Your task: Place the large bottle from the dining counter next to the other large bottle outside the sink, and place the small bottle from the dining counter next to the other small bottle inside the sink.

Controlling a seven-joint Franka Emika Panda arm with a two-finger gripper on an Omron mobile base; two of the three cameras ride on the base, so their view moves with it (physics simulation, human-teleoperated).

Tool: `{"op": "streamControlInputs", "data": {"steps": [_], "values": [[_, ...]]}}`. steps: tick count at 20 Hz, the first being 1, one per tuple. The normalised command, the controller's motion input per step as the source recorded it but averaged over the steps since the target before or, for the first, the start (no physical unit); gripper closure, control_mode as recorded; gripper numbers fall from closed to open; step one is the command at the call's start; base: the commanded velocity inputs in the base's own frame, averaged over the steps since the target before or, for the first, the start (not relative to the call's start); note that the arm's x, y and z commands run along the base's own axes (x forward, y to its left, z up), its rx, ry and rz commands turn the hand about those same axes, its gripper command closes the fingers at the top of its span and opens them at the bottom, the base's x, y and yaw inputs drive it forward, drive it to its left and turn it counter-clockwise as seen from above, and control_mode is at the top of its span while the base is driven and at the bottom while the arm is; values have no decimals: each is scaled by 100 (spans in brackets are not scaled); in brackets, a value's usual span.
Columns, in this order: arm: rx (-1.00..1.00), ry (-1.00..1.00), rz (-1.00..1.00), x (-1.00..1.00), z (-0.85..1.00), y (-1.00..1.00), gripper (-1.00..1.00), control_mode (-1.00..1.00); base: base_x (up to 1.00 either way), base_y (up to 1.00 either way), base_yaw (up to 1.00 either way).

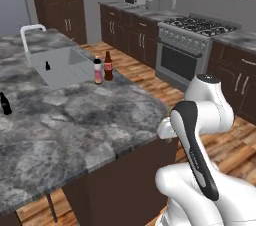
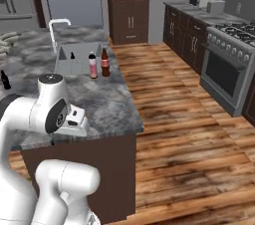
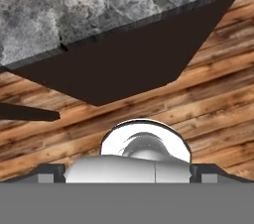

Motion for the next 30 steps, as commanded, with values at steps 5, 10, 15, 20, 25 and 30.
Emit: {"op": "streamControlInputs", "data": {"steps": [5, 10, 15, 20, 25, 30], "values": [[0, 0, 0, 0, 0, 0, -100, 100, 0, 91, -14], [0, 0, 0, 0, 0, 0, -100, 100, 0, 95, -12], [0, 0, 0, 0, 0, 0, -100, 100, 4, 92, -13], [0, 0, 0, 0, 0, 0, -100, 100, 20, 85, -15], [0, 0, 0, 0, 0, 0, -100, 100, 37, 84, -15], [0, 0, 0, 0, 0, 0, -100, 100, 45, 40, -17]]}}
